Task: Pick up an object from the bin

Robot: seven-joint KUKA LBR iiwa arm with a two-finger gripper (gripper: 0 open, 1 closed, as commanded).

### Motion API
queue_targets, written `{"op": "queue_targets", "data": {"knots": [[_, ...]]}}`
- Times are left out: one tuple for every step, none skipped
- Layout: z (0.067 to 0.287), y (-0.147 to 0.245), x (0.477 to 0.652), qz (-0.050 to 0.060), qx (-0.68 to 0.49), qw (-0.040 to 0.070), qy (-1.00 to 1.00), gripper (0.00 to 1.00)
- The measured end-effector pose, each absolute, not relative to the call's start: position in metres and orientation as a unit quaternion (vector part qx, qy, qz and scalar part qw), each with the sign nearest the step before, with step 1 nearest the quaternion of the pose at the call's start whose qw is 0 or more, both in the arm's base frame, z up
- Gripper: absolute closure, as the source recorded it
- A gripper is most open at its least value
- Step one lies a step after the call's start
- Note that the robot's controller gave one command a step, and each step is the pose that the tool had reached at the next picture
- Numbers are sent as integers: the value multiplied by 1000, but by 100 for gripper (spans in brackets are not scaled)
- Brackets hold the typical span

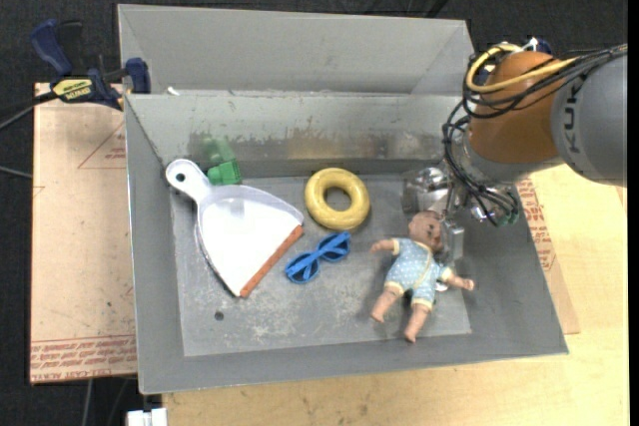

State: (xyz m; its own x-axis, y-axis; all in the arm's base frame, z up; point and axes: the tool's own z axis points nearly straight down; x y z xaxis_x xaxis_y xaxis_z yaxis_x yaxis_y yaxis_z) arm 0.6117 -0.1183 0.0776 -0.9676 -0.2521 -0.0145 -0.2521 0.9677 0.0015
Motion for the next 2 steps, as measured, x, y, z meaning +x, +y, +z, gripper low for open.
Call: {"op": "queue_targets", "data": {"knots": [[70,-122,525,1,-111,4,994,100],[70,-122,525,1,-111,4,994,100]]}}
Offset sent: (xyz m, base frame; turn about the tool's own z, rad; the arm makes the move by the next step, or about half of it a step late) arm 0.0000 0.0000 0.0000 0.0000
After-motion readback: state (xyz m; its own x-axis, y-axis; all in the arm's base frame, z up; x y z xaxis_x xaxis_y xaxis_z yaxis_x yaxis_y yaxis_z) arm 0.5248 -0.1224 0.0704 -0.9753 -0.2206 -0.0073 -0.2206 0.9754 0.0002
